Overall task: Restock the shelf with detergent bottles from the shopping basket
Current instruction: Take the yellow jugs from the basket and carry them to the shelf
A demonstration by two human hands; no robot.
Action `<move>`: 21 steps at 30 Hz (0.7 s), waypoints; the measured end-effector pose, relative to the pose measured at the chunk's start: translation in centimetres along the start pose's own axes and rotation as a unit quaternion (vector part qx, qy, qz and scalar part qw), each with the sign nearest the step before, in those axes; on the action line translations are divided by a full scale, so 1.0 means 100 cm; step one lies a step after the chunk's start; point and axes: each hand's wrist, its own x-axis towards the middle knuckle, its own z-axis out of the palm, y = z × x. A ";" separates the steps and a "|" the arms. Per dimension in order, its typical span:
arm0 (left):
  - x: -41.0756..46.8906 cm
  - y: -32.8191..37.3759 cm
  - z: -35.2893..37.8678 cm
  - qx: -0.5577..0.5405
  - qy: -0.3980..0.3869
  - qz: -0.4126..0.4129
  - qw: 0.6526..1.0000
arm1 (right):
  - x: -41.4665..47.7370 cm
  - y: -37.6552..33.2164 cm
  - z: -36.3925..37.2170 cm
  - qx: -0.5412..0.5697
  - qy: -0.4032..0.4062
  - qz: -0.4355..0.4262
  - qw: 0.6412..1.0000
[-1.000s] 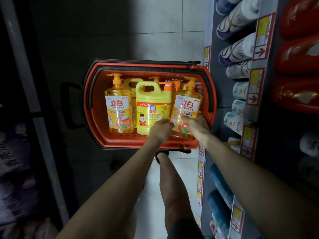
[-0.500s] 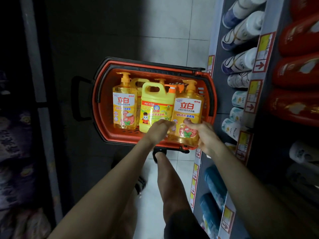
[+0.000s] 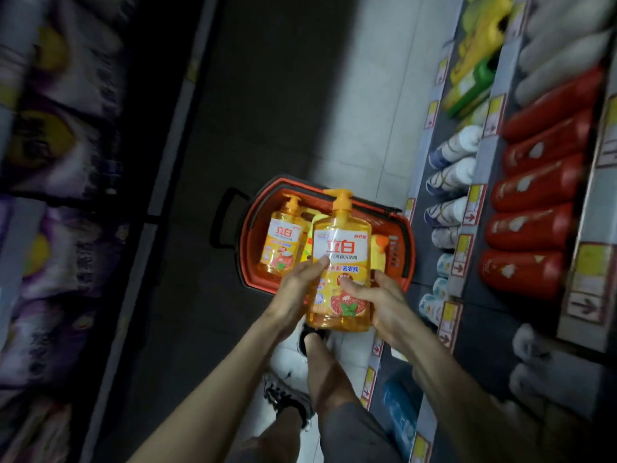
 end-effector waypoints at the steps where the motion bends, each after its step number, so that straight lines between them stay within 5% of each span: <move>1: -0.019 0.006 -0.003 -0.004 0.008 0.012 1.000 | -0.015 -0.006 0.011 -0.010 -0.004 -0.010 1.000; 9: -0.208 0.042 -0.015 -0.024 0.085 0.143 0.986 | -0.151 -0.031 0.102 -0.132 -0.105 -0.087 0.982; 21: -0.485 0.045 -0.073 0.028 0.183 0.372 0.910 | -0.337 -0.028 0.273 -0.309 -0.271 -0.233 0.882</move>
